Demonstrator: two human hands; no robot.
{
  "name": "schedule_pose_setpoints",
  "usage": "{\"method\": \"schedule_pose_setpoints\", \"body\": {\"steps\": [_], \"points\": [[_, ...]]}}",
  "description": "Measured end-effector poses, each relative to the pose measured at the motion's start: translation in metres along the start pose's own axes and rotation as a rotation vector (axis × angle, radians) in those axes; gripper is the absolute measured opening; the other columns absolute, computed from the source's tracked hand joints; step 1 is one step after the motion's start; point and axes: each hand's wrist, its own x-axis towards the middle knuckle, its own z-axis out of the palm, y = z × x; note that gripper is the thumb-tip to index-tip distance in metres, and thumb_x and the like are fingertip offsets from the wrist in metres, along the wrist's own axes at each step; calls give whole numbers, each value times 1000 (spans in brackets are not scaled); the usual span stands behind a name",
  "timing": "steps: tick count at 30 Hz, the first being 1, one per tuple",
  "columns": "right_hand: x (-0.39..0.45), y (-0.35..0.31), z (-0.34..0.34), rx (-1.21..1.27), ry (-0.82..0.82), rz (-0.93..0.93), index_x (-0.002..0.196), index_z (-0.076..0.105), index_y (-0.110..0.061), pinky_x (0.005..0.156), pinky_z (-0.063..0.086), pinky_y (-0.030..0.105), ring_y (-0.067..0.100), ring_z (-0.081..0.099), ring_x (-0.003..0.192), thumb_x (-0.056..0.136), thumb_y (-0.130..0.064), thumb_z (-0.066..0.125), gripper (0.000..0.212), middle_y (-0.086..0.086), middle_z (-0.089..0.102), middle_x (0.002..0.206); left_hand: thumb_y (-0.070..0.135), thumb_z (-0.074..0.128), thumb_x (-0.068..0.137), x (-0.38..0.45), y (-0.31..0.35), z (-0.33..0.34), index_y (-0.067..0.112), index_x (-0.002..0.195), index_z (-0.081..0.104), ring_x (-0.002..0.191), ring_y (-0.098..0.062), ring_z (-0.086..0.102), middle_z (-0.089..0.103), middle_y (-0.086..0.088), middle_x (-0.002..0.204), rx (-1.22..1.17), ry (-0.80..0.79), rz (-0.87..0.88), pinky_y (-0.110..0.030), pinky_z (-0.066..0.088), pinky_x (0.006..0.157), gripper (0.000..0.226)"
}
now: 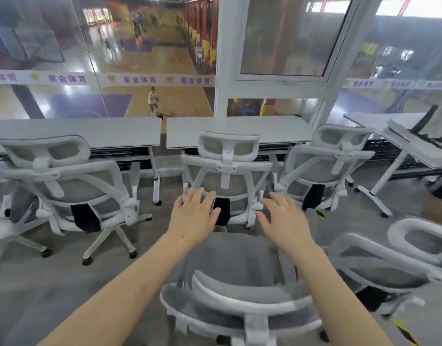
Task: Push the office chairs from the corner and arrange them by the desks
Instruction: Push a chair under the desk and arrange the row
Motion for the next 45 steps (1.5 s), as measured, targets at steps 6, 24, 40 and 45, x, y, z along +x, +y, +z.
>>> {"method": "schedule_pose_setpoints", "body": {"steps": [6, 24, 40, 45], "points": [[98, 36, 35, 80, -74, -90, 139, 62, -25, 112, 42, 46, 25, 44, 143, 101, -44, 53, 43, 2, 51, 152, 52, 32, 106, 88, 2, 32, 26, 156, 34, 153, -26, 25, 36, -4, 161, 34, -60, -80, -49, 32, 117, 56], [339, 84, 177, 65, -405, -27, 165, 7, -33, 125, 18, 57, 35, -6, 159, 104, -46, 44, 73, 9, -8, 174, 58, 25, 106, 353, -104, 130, 29, 166, -1, 159, -33, -6, -4, -5, 174, 198, -345, -118, -63, 9, 123, 72], [365, 152, 207, -90, -543, -171, 162, -15, -43, 127, 5, 59, 37, -14, 158, 100, -66, 38, 85, 8, -20, 172, 66, 21, 102, 330, -62, 172, 52, 159, -10, 159, -28, -12, -10, 6, 173, 78, -418, -278, -78, 0, 113, 67], [365, 161, 199, -143, -570, -232, 161, -16, -44, 126, 3, 59, 33, -13, 159, 100, -71, 32, 82, 5, -20, 172, 71, 22, 100, 309, -41, 168, 53, 159, -12, 157, -30, -19, -21, 6, 171, -6, -481, -354, -83, -3, 111, 70]]}}
